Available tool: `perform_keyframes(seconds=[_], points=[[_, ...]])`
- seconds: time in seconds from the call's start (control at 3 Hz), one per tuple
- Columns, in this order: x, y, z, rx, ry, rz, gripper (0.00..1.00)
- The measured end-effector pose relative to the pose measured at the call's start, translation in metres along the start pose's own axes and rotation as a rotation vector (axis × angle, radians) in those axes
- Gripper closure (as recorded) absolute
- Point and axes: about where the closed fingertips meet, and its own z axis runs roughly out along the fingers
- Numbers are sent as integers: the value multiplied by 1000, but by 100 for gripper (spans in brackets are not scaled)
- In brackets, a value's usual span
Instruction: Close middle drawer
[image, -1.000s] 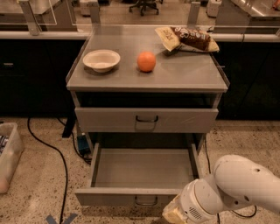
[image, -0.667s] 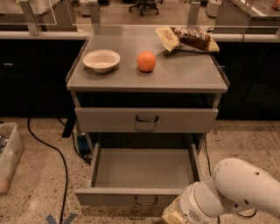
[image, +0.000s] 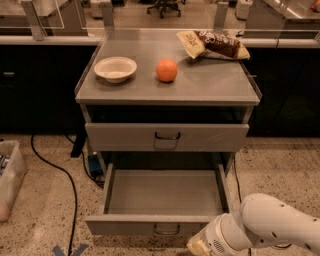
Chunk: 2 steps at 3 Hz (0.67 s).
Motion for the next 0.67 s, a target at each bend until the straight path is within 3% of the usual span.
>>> perform_keyframes(seconds=[0.67], points=[[35, -39, 51, -5, -25, 119, 100]])
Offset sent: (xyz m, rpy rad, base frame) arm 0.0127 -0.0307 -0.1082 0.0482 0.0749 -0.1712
